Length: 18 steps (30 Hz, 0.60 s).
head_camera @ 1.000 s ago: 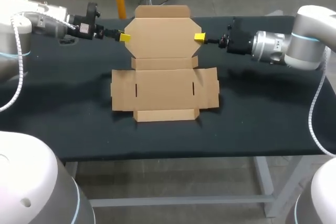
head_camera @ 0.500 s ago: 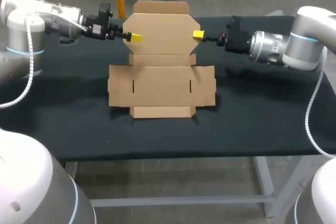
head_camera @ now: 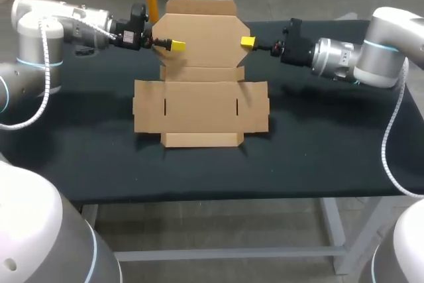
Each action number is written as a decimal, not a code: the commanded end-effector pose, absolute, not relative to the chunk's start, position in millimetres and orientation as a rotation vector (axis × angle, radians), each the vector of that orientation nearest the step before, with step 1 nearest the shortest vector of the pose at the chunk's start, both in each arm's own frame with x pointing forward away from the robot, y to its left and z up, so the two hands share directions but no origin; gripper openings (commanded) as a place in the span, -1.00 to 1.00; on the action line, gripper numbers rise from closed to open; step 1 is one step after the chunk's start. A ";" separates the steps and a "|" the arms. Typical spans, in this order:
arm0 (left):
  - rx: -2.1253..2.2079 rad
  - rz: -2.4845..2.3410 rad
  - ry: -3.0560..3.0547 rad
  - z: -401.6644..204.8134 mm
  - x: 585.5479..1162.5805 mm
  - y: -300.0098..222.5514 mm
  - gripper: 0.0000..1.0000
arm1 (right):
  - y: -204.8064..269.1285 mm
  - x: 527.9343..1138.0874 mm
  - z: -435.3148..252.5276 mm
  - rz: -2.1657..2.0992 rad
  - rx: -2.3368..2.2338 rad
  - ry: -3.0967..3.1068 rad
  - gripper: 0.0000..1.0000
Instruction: Assemble the packaging by folding the flat box into shape, placing the metal phone stand inside, and closing the box properly
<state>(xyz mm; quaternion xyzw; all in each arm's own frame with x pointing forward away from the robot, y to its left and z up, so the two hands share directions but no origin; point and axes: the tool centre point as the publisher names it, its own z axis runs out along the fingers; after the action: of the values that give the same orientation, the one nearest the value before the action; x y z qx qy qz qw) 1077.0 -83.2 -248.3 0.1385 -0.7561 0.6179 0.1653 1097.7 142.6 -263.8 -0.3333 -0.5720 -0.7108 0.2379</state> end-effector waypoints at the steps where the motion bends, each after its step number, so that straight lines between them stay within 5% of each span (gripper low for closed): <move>1: 0.335 1.748 -2.116 -249.7 1081.5 -82.6 -0.39 | 143.6 1101.7 -265.9 -1.953 -0.889 -1.560 -1.00; 18: 0.317 1.781 -2.094 -251.2 1080.7 -78.6 -0.72 | 145.3 1101.0 -264.8 -1.963 -0.879 -1.562 -1.00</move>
<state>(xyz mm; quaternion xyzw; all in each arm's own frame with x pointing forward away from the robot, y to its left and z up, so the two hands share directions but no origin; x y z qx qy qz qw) 1076.8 -79.1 -248.2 0.1236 -0.7473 0.6294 0.1736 1098.7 144.9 -262.9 -0.3247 -0.5718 -0.7152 0.2369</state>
